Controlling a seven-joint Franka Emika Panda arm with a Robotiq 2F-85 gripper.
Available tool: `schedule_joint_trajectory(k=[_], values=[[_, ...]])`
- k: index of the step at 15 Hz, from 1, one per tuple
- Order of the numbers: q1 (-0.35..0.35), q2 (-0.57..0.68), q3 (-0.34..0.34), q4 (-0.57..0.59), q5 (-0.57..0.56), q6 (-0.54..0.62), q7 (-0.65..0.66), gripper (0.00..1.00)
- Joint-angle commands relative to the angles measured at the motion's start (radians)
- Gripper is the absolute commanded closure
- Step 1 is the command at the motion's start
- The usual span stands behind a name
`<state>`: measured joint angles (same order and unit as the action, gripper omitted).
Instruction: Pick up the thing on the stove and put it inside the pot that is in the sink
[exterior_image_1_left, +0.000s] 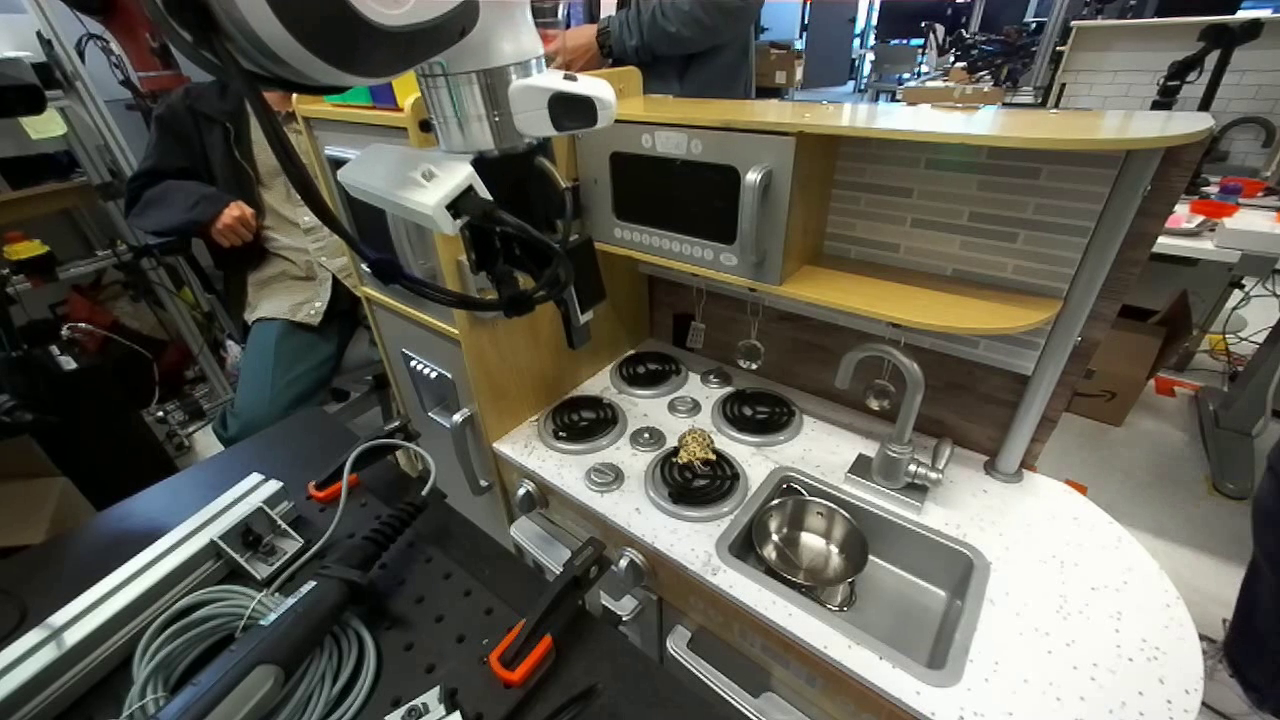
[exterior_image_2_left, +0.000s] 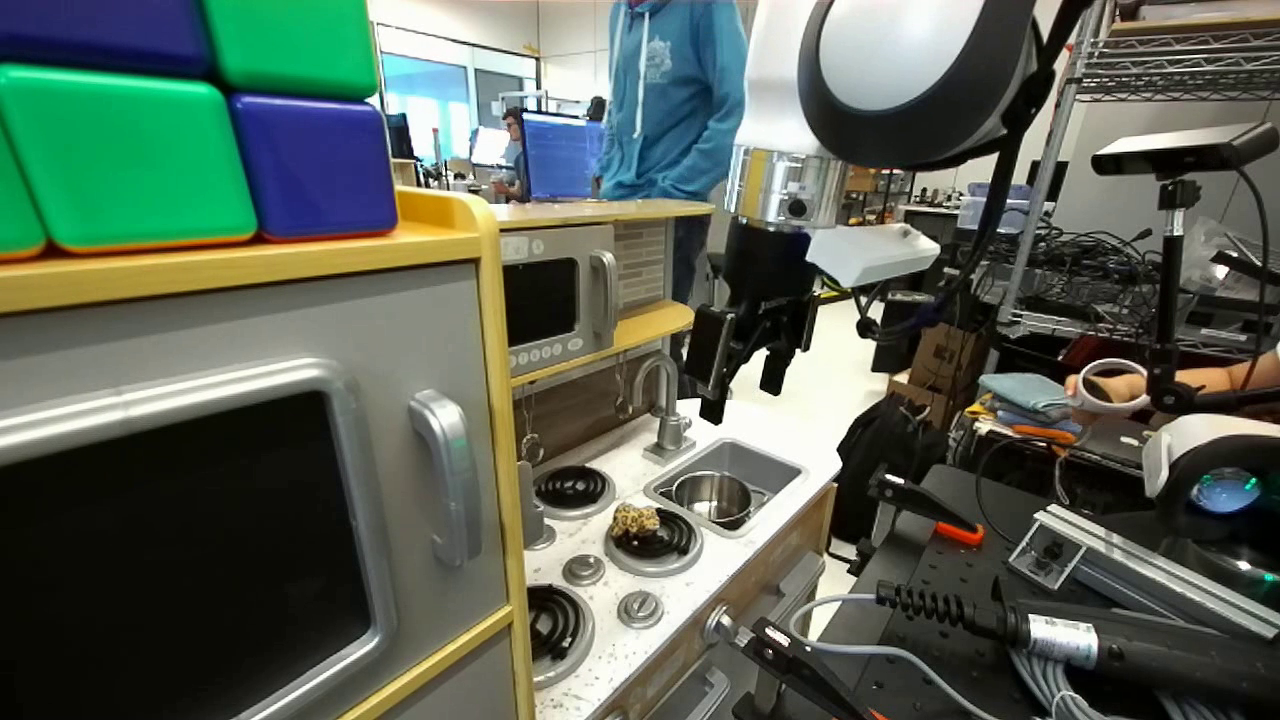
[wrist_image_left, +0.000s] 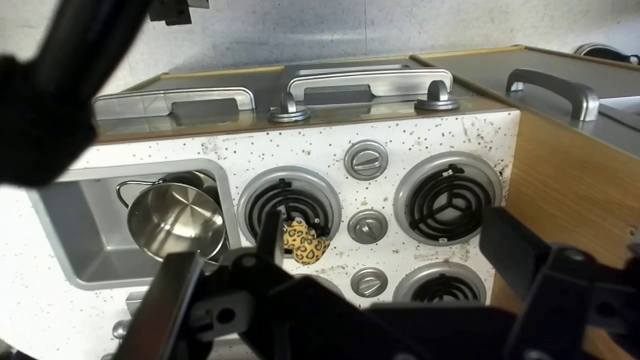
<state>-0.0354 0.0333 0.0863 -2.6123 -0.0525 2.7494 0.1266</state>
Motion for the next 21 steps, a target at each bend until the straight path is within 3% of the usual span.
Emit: schedule_joint_trajectory(k=[1, 4, 7, 15, 21], values=[[0.021, 0.082, -0.044, 0.035, -0.082, 0.085, 0.090, 0.00], [0.039, 0.201, -0.101, 0.114, -0.196, 0.100, 0.194, 0.00], [0.105, 0.326, -0.182, 0.222, -0.245, 0.061, 0.276, 0.00], [0.257, 0.643, -0.313, 0.448, -0.104, 0.235, 0.396, 0.00], [0.299, 0.813, -0.332, 0.569, 0.101, 0.279, 0.406, 0.00]])
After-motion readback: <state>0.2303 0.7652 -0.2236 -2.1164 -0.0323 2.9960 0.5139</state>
